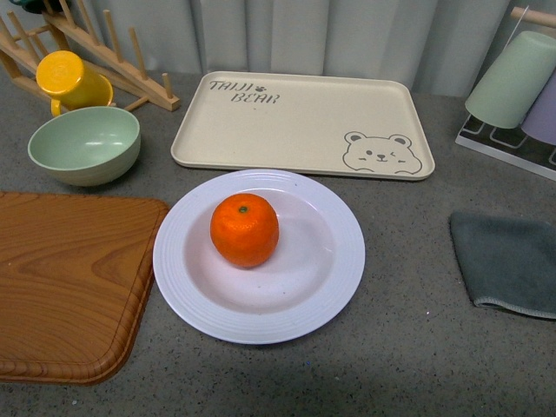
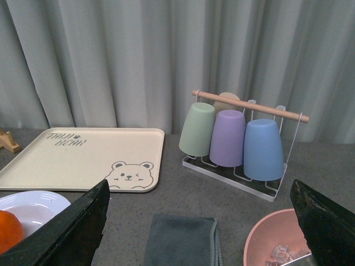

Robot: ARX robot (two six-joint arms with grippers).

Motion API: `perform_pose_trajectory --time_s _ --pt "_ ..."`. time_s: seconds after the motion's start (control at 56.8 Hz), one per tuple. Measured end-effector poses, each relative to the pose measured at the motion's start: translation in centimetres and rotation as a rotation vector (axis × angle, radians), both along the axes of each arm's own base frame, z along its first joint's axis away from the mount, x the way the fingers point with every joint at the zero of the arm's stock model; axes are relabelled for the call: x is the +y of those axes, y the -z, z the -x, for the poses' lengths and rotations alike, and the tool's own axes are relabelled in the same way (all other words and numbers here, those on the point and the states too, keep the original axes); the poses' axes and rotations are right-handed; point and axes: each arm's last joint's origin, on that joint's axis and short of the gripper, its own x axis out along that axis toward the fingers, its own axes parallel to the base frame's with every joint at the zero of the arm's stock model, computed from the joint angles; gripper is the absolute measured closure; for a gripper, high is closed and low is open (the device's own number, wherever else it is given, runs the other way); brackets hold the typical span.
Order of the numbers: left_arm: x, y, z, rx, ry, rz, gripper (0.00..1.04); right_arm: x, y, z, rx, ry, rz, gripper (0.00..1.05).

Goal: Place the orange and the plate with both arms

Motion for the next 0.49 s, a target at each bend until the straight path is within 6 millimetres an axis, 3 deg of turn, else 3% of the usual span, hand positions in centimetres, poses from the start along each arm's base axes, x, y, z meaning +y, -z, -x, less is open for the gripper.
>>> perform_pose_trajectory --time_s 0.493 --pt "0.0 0.0 1.1 -0.001 -0.002 0.0 1.01 0.0 0.0 0.0 0.0 0.0 0.0 0.09"
